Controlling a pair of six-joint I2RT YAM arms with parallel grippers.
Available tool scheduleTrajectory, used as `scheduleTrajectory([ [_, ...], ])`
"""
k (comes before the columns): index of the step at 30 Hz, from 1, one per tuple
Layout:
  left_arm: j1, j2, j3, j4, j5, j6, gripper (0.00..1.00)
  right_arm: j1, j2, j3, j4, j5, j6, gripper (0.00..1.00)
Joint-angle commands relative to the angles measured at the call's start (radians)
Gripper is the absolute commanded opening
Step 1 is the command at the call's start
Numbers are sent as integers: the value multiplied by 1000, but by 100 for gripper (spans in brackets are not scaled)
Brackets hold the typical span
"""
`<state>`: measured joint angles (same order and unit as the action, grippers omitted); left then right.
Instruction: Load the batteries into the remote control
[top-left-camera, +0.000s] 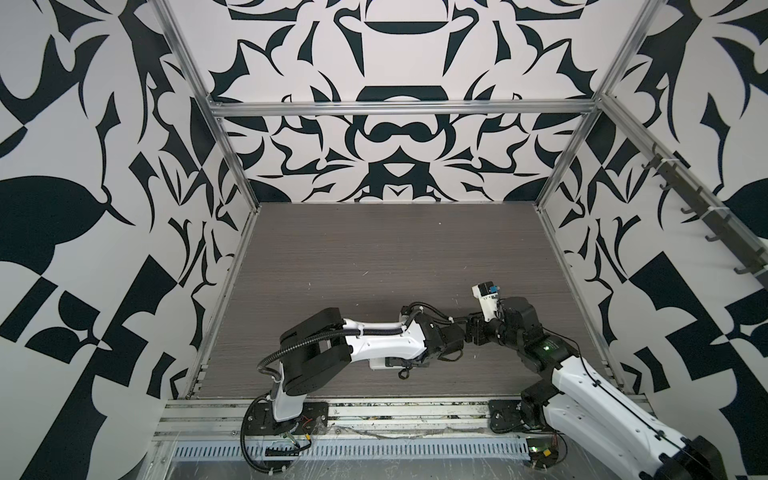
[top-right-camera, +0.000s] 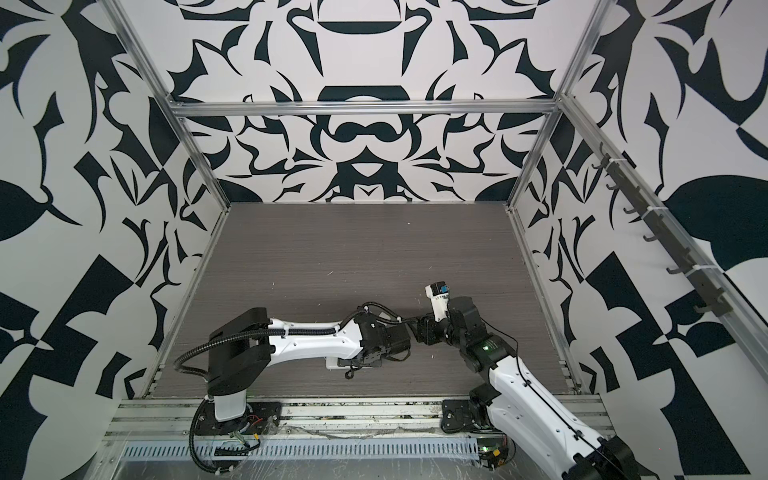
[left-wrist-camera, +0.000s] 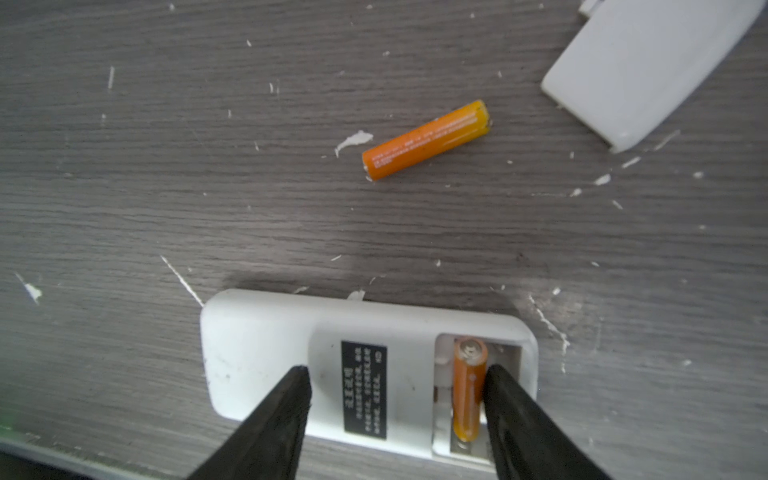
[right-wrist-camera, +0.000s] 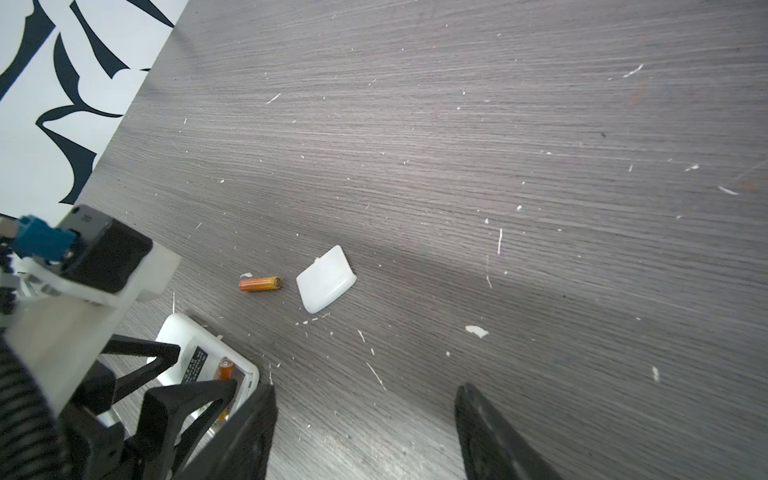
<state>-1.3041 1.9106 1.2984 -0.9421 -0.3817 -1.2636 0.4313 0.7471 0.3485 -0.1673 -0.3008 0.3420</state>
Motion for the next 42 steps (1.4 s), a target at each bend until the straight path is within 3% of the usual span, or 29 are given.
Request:
scheduleTrajectory([
  [1,-8,-13,24,-19,-9,8,70,-2,-9,-1,26,2,7,72],
  [14,-8,-105,-14,39,1,22,70,-2,-6,1,25,5,5,72],
  [20,-12,-262,-163,154,41,7,69,-2,17,27,2,-9,-10,71],
  [24,-10,-377,-278,232,53,-12,62,-2,32,84,-38,-39,-55,70],
  [28,11,-475,-395,330,79,-26,37,18,57,156,-62,-126,-149,68],
  [31,31,-517,-445,368,98,-16,26,52,70,214,-93,-146,-222,69],
  [42,146,-629,-590,404,165,61,19,349,196,339,-140,-9,-447,70],
])
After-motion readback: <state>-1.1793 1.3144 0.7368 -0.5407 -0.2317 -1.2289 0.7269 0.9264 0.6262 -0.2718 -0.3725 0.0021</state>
